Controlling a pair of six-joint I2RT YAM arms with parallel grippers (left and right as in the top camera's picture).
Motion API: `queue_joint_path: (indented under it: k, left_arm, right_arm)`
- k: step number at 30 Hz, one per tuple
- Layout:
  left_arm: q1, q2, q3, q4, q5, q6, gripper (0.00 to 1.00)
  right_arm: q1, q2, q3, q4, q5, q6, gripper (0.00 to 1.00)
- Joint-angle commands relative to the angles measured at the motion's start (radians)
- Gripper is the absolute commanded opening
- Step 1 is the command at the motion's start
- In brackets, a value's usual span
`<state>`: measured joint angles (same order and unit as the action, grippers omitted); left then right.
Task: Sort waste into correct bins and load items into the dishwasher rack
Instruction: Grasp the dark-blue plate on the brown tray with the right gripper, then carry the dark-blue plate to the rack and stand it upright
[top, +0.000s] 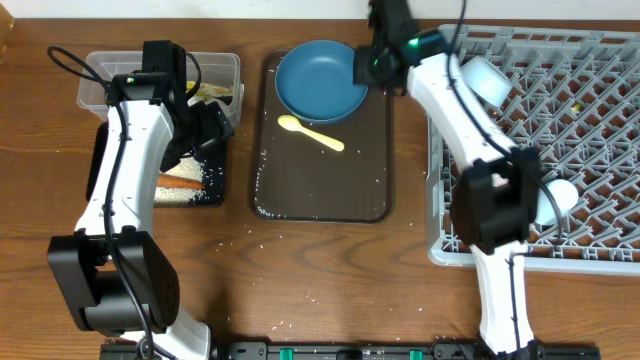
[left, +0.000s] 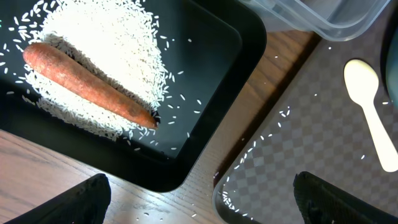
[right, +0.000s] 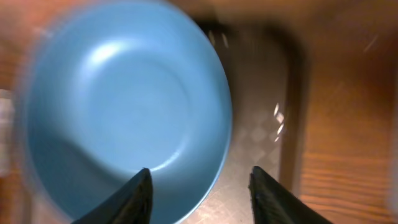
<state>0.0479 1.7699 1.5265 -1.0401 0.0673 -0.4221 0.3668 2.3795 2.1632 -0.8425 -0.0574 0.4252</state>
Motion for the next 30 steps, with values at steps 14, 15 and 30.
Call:
queue_joint_path:
  k: [14,15,30]
  left_arm:
    - [0.002,0.000,0.000,-0.003,-0.016,0.001,0.96]
    - [0.002,0.000,0.000,-0.003,-0.016,0.001,0.96]
    - [0.002,0.000,0.000,-0.003,-0.016,0.001,0.96]
  right_arm:
    - [-0.001,0.079,-0.006,-0.029,-0.025,0.079,0.01]
    - [-0.006,0.064,-0.005,-0.032,-0.026,0.076,0.01]
    - [-0.154,-0.392,-0.005,-0.155,0.365,-0.064,0.01]
